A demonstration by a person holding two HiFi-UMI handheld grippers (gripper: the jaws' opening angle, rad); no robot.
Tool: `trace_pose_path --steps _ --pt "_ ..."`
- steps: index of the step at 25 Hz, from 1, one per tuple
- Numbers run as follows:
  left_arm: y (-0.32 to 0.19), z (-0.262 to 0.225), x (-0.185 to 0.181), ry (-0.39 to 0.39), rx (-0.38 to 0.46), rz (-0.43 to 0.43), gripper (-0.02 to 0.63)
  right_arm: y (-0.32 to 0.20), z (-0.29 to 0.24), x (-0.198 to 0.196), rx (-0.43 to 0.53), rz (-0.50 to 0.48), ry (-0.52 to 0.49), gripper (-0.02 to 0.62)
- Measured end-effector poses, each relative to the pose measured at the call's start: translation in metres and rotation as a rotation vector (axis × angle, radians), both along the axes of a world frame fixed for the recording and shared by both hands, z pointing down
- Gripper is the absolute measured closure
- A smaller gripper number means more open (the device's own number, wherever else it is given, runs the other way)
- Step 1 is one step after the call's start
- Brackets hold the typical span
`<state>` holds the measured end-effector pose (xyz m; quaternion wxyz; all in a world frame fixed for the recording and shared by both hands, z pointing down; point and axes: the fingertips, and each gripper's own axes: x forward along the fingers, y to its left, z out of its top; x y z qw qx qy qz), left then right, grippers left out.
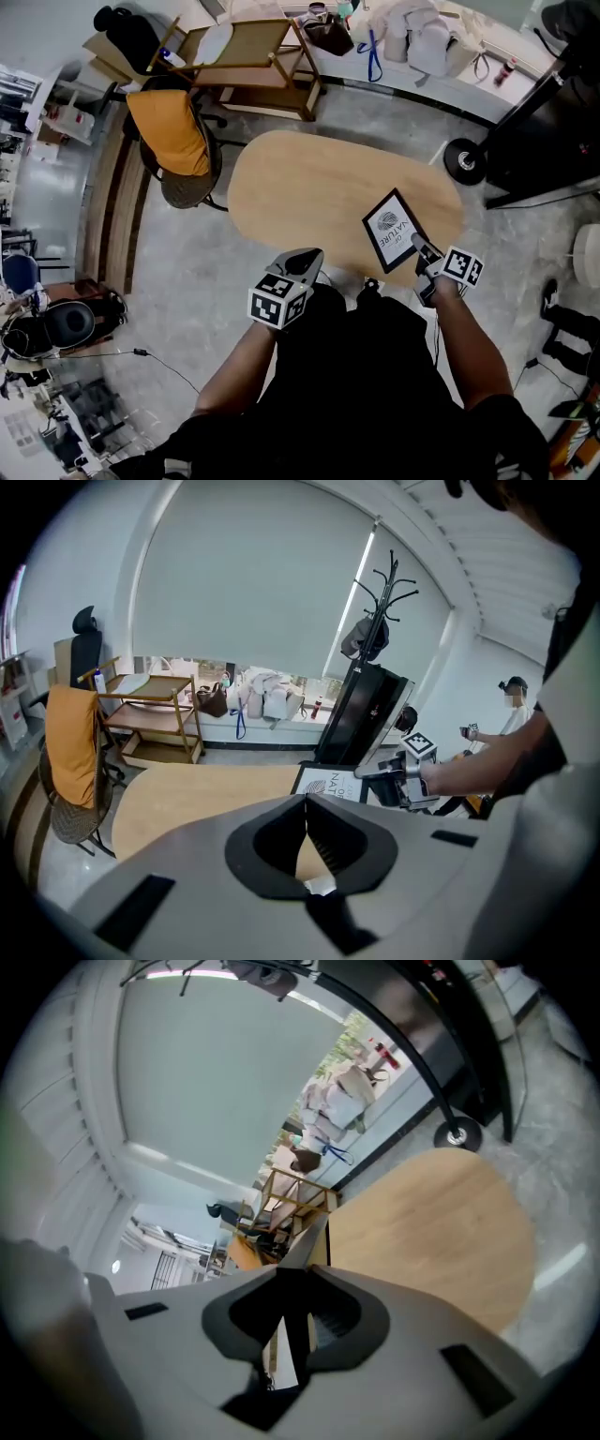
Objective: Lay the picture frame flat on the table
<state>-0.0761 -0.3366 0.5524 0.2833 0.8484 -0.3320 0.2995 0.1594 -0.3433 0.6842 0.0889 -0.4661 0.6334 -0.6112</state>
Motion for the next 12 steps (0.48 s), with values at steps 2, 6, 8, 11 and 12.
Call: trace_pose_path --steps 2,6,8,11,12 --pt "-0.014 0.008 -0.001 -0.008 -0.012 0.018 0.601 -0.001 0.034 0.002 -0.076 0.059 -0.016 0.546" --pt "-0.041 0.027 -0.004 -0.01 -0.049 0.068 0.601 -0.008 0.093 -0.008 -0.181 0.161 -0.028 0.546" --pt "-0.054 0.035 -0.005 -0.024 -0.066 0.119 0.601 -0.019 0.115 -0.014 -0.21 0.233 -0.043 0.546" --pt "-0.073 0.039 -0.011 -0.045 -0.082 0.21 0.601 -0.04 0.138 -0.023 -0.239 0.388 -0.099 0.546" --pt "-0.08 0.039 -0.014 -0.053 -0.08 0.239 0.601 -0.048 0.144 -0.025 -0.241 0.439 -0.12 0.546"
